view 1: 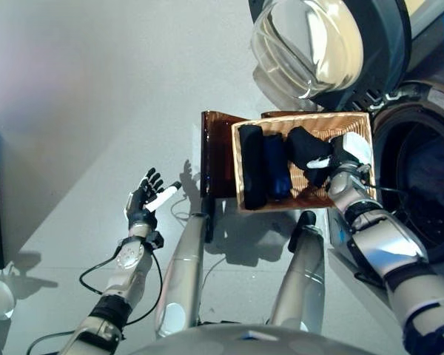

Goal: Pick up the clothes and place them into the washing machine

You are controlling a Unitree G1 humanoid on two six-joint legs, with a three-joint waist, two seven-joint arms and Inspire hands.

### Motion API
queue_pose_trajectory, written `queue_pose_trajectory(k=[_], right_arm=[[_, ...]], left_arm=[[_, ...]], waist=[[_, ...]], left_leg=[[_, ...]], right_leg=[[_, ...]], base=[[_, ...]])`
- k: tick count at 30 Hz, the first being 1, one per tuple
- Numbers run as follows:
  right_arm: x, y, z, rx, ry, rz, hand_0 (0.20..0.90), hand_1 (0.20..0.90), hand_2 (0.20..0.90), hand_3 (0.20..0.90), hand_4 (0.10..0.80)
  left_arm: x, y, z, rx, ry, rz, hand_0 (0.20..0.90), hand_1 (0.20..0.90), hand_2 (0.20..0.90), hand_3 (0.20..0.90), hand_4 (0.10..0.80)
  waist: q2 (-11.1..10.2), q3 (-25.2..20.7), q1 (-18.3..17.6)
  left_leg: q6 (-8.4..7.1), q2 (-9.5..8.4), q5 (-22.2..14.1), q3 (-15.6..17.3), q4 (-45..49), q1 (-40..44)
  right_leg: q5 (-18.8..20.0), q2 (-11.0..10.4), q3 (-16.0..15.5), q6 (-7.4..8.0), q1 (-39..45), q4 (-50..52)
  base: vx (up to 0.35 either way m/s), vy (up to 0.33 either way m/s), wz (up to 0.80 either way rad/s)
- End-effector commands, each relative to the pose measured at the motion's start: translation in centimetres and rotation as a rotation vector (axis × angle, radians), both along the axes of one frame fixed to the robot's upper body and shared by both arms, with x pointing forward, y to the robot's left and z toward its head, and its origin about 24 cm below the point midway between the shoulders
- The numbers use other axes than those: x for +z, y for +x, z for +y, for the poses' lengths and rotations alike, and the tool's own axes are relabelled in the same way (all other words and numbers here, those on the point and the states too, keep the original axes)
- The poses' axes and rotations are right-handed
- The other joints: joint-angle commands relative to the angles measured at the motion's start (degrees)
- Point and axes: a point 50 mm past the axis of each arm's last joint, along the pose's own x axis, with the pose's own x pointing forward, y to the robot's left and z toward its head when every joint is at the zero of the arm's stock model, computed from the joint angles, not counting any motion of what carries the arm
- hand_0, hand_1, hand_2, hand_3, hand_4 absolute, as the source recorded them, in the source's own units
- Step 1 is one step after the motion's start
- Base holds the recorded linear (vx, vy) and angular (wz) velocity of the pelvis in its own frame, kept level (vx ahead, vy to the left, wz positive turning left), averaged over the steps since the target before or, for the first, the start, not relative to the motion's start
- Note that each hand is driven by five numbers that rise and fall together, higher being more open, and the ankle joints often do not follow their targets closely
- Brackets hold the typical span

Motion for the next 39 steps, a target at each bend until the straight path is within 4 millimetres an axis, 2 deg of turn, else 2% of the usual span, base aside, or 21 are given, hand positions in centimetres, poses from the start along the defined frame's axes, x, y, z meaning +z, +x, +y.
queue_pose_trajectory(k=[1, 2, 4, 6, 7, 8, 9, 10, 14, 18, 23, 27, 30, 34, 35, 39], right_arm=[[1.8, 0.2, -1.2, -0.099, 0.134, -0.176, 0.200, 0.200, 0.200, 0.200, 0.300], [1.7, 0.2, -1.1, -0.100, 0.174, -0.191, 0.200, 0.200, 0.200, 0.200, 0.300], [1.2, 0.1, -0.5, -0.089, 0.367, -0.265, 0.200, 0.200, 0.200, 0.200, 0.300], [1.0, -0.4, -0.7, -0.134, 0.707, -0.438, 0.200, 0.200, 0.200, 0.200, 0.300], [1.0, -0.4, -0.8, -0.135, 0.708, -0.438, 0.200, 0.200, 0.200, 0.200, 0.300], [0.5, -1.1, -1.5, -0.217, 0.926, -0.569, 0.200, 0.200, 0.200, 0.200, 0.300], [0.4, -1.2, -1.6, -0.233, 1.017, -0.619, 0.200, 0.200, 0.200, 0.200, 0.300], [0.4, -1.3, -1.6, -0.233, 1.017, -0.619, 0.200, 0.200, 0.200, 0.200, 0.300], [-0.2, -2.0, -1.9, -0.297, 1.355, -0.843, 0.200, 0.200, 0.200, 0.200, 0.300], [-0.2, -2.2, -2.3, -0.353, 1.575, -1.047, 0.200, 0.200, 0.200, 0.200, 0.300], [-0.1, -2.8, -3.1, -0.471, 1.709, -1.288, 0.200, 0.200, 0.200, 0.200, 0.300], [0.9, -2.9, -4.0, -0.521, 1.726, -1.422, 0.200, 0.200, 0.200, 0.200, 0.300], [1.9, -3.3, -4.8, -0.578, 1.737, -1.585, 0.200, 0.200, 0.200, 0.200, 0.300], [1.6, -3.9, -5.7, -0.666, 1.722, -1.634, 0.200, 0.200, 0.200, 0.200, 0.300], [1.6, -4.3, -6.5, -0.732, 1.686, -1.627, 0.200, 0.200, 0.200, 0.200, 0.300], [2.7, -4.8, -8.3, -0.807, 1.631, -1.643, 0.200, 0.200, 0.200, 0.200, 0.300]], left_arm=[[3.4, 0.4, 3.3, 0.075, 0.094, -0.162, 0.900, 0.900, 0.900, 0.900, 0.800], [3.3, 0.4, 3.5, 0.081, 0.094, -0.156, 0.900, 0.900, 0.900, 0.900, 0.800], [3.1, 0.4, 3.7, 0.092, 0.090, -0.148, 0.900, 0.900, 0.900, 0.900, 0.800], [3.0, 0.0, 4.2, 0.105, 0.080, -0.139, 0.900, 0.900, 0.900, 0.900, 0.800], [3.0, 0.0, 4.2, 0.105, 0.081, -0.138, 0.900, 0.900, 0.900, 0.900, 0.800], [2.6, -0.3, 4.3, 0.115, 0.057, -0.124, 0.900, 0.900, 0.900, 0.900, 0.800], [2.4, -0.3, 4.2, 0.111, 0.047, -0.119, 0.900, 0.900, 0.900, 0.900, 0.800], [2.4, -0.3, 4.2, 0.110, 0.047, -0.119, 0.900, 0.900, 0.900, 0.900, 0.800], [2.0, -0.2, 3.9, 0.105, 0.008, -0.106, 0.900, 0.900, 0.900, 0.900, 0.800], [1.7, -0.2, 3.4, 0.098, -0.029, -0.099, 0.900, 0.900, 0.900, 0.900, 0.800], [1.4, -0.3, 2.8, 0.083, -0.043, -0.087, 0.900, 0.900, 0.900, 0.900, 0.800], [1.1, -0.4, 2.8, 0.093, -0.054, -0.075, 0.900, 0.900, 0.900, 0.900, 0.800], [1.0, -0.6, 2.6, 0.102, -0.049, -0.071, 0.900, 0.900, 0.900, 0.900, 0.800], [0.9, -0.6, 2.5, 0.098, -0.042, -0.061, 0.900, 0.900, 0.900, 0.900, 0.800], [0.9, -0.6, 2.6, 0.103, -0.038, -0.060, 0.900, 0.900, 0.900, 0.900, 0.800], [0.9, -0.8, 3.0, 0.107, -0.016, -0.056, 0.900, 0.900, 0.900, 0.900, 0.800]], waist=[[-0.4, -0.6, -0.5], [-0.6, -0.6, -0.7], [-0.9, -0.5, -1.4], [-1.3, -0.5, -2.4], [-1.4, -0.5, -2.4], [-1.4, -0.6, -2.9], [-1.4, -0.6, -3.0], [-1.4, -0.6, -3.0], [-1.2, -0.8, -3.6], [-0.6, -1.1, -3.8], [0.1, -1.4, -3.9], [0.3, -2.0, -3.9], [0.5, -2.3, -4.0], [0.6, -2.4, -4.1], [0.6, -2.5, -4.0], [0.7, -3.2, -3.7]], left_leg=[[-1.88, 3.56, -0.7, -1.9, -1.6, 3.4], [-1.87, 3.64, -0.8, -1.8, -1.6, 3.5], [-1.88, 3.94, -0.8, -1.5, -1.9, 3.9], [-2.01, 4.34, -0.9, -1.2, -2.3, 4.5], [-2.02, 4.35, -0.9, -1.2, -2.3, 4.5], [-2.04, 4.58, -1.2, -0.9, -2.3, 4.8], [-2.09, 4.68, -1.2, -0.8, -2.3, 4.9], [-2.09, 4.69, -1.3, -0.8, -2.2, 4.9], [-2.28, 4.93, -1.9, -0.8, -1.8, 5.5], [-2.43, 5.01, -2.2, -0.9, -1.3, 5.7], [-2.51, 5.03, -2.6, -1.1, -0.8, 5.7], [-2.48, 4.86, -2.8, -1.2, -0.6, 5.6], [-2.45, 4.70, -3.0, -1.2, -0.6, 5.5], [-2.46, 4.56, -3.3, -1.4, -0.1, 5.3], [-2.42, 4.47, -3.5, -1.5, 0.1, 5.2], [-2.24, 4.39, -3.6, -1.5, -0.1, 4.8]], right_leg=[[7.9, -0.6, 1.7, -2.92, 3.5, -4.9], [8.0, -0.5, 1.8, -2.94, 3.5, -5.0], [8.0, -0.2, 2.0, -2.96, 3.5, -5.2], [8.0, 0.1, 2.2, -2.91, 3.6, -5.7], [8.0, 0.1, 2.2, -2.91, 3.5, -5.6], [7.9, 0.2, 2.4, -2.85, 3.6, -5.8], [7.8, 0.2, 2.4, -2.84, 3.5, -5.6], [7.8, 0.2, 2.5, -2.84, 3.5, -5.6], [6.9, 0.3, 2.8, -2.81, 3.7, -5.2], [6.3, 0.2, 2.9, -2.72, 3.9, -4.7], [5.8, 0.2, 2.9, -2.60, 4.1, -4.2], [5.6, 0.1, 3.0, -2.52, 4.0, -3.9], [5.5, 0.1, 3.0, -2.44, 4.0, -3.8], [5.3, 0.1, 3.1, -2.43, 4.0, -3.5], [5.3, 0.0, 3.2, -2.40, 3.9, -3.4], [5.4, 0.1, 3.2, -2.28, 3.5, -3.6]], base=[[0.000, 0.000, 0.00], [0.000, 0.000, 0.00], [0.008, -0.011, -0.03], [0.013, -0.020, -0.13], [0.014, -0.012, -0.17], [0.013, -0.008, -0.14], [0.013, -0.008, -0.09], [0.009, -0.001, -0.08], [0.016, -0.013, -0.14], [0.009, -0.010, -0.04], [0.010, 0.000, -0.03], [0.000, 0.000, 0.00], [0.000, 0.000, 0.00], [0.000, 0.000, 0.00], [0.000, 0.000, 0.00], [0.000, 0.000, 0.00]])
